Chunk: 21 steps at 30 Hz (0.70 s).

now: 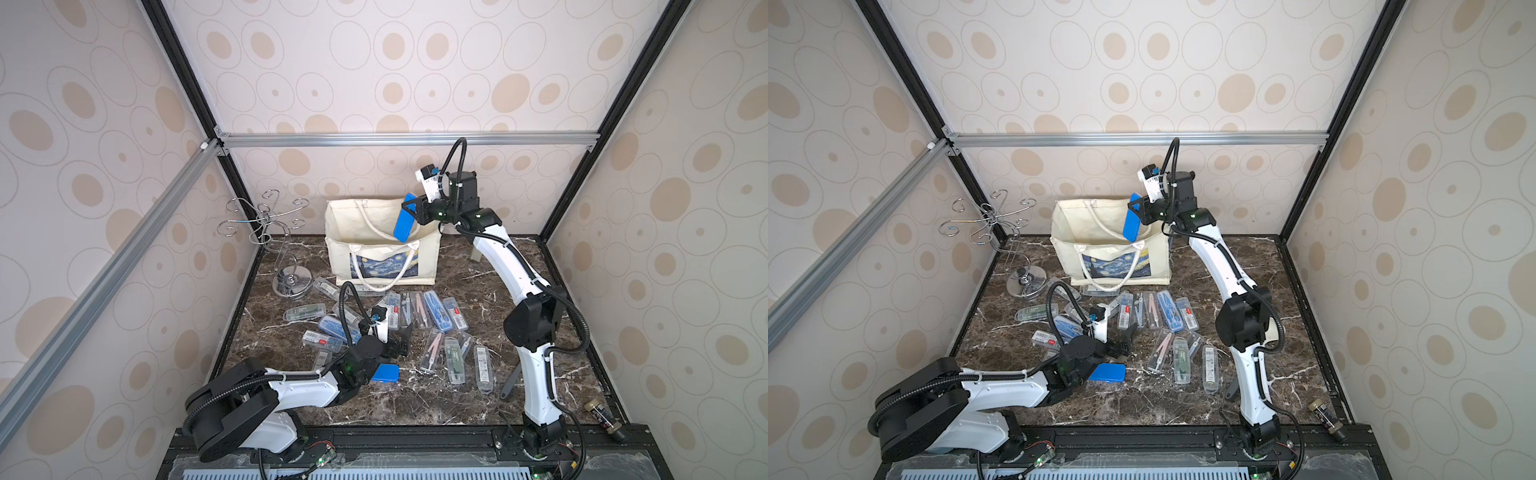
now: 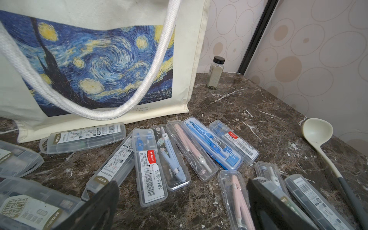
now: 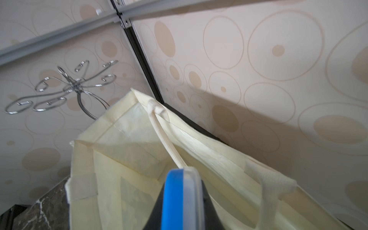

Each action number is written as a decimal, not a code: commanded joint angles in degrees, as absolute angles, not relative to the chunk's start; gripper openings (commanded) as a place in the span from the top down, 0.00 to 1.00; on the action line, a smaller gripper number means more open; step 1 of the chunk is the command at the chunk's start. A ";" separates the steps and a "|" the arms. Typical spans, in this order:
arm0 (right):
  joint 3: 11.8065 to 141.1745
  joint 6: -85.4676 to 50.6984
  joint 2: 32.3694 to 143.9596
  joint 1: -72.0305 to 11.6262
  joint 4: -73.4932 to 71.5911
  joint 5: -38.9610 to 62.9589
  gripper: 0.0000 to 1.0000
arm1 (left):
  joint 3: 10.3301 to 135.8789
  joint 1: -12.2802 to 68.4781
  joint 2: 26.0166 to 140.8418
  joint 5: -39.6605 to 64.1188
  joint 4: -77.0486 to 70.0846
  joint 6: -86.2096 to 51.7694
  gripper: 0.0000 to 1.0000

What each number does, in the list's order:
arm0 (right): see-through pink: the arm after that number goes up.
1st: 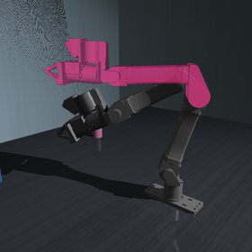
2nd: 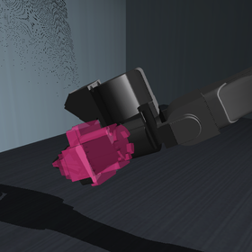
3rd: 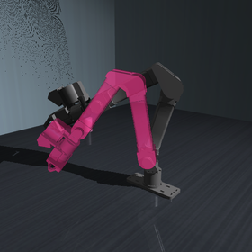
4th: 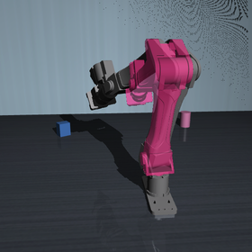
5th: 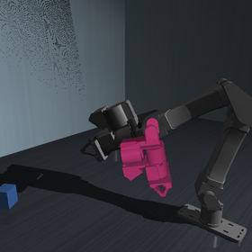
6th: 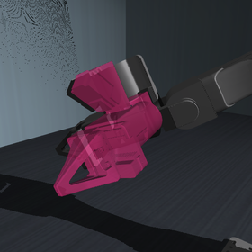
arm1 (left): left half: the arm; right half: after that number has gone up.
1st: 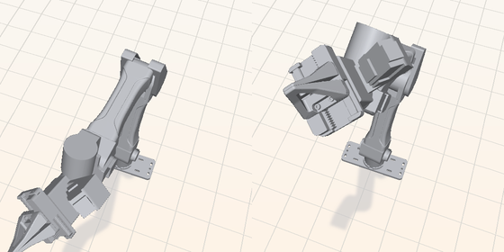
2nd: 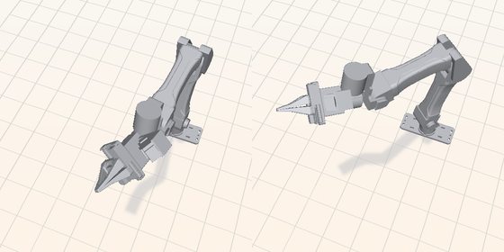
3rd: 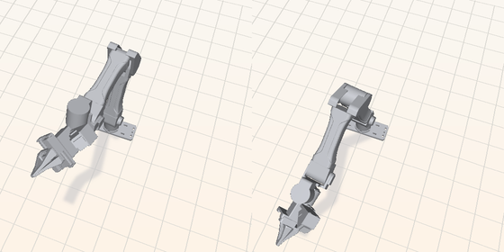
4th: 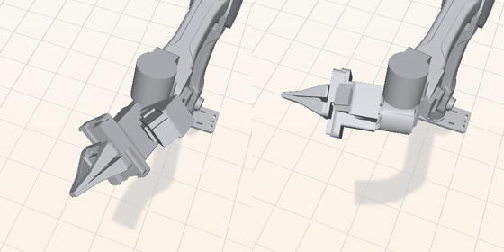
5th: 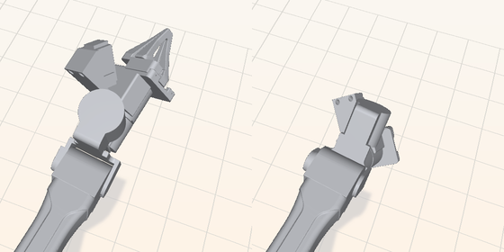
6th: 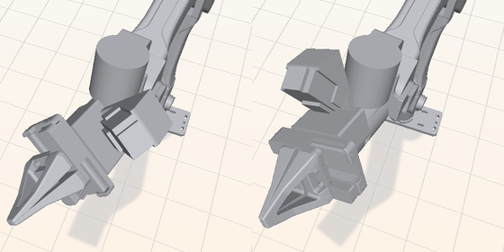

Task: Put the compass set into the canvas bag
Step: Place the compass set in the canvas bag.

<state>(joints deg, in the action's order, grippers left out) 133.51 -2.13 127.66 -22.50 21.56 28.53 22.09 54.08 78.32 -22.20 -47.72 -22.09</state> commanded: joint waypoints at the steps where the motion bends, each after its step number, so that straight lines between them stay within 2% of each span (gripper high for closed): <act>1: 132.10 5.04 128.41 -22.81 25.62 25.36 0.87 | 22.31 53.88 78.49 -23.12 -48.02 -22.85 0.00; 11: 132.98 18.78 132.40 -23.68 38.17 12.14 0.85 | 22.81 53.89 80.31 -22.88 -48.58 -23.61 0.00; 21: 132.10 20.74 134.55 -24.61 39.36 9.62 0.82 | 22.85 53.88 80.55 -22.65 -50.11 -23.74 0.00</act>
